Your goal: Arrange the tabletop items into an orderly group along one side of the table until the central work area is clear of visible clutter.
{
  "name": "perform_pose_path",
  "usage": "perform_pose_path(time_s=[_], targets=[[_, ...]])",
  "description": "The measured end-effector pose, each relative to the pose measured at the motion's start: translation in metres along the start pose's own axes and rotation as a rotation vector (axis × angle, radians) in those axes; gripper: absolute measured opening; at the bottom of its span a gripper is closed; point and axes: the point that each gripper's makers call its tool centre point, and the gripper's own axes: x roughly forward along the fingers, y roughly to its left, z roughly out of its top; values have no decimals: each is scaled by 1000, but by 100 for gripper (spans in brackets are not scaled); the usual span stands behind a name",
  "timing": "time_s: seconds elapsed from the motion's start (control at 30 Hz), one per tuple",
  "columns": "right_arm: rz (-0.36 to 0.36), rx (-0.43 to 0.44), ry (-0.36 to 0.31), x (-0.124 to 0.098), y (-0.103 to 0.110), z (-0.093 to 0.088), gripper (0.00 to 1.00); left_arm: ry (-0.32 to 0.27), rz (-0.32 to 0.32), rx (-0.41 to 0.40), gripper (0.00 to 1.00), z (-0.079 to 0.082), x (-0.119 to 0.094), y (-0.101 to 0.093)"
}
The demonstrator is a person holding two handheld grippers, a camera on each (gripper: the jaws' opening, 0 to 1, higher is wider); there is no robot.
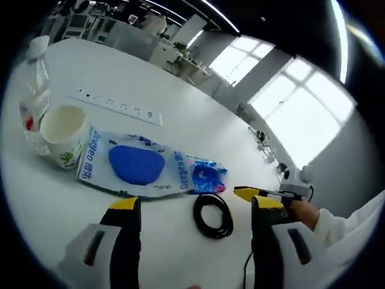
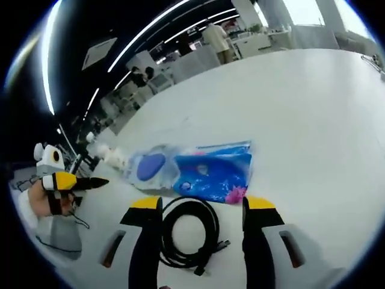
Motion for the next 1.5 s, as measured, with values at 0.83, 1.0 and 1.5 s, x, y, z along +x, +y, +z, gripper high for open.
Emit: perform_pose_path(time_s=[0.83, 1.0, 1.5], targets=[[-12, 50, -10, -84, 44, -73, 81, -138, 194, 27, 98, -29, -138, 74], [-9, 72, -20, -93, 53, -81, 82, -122, 250, 65, 99, -40, -159, 89], [5, 69, -12, -103, 67, -96, 82, -121, 341, 18, 99, -74, -205, 114]])
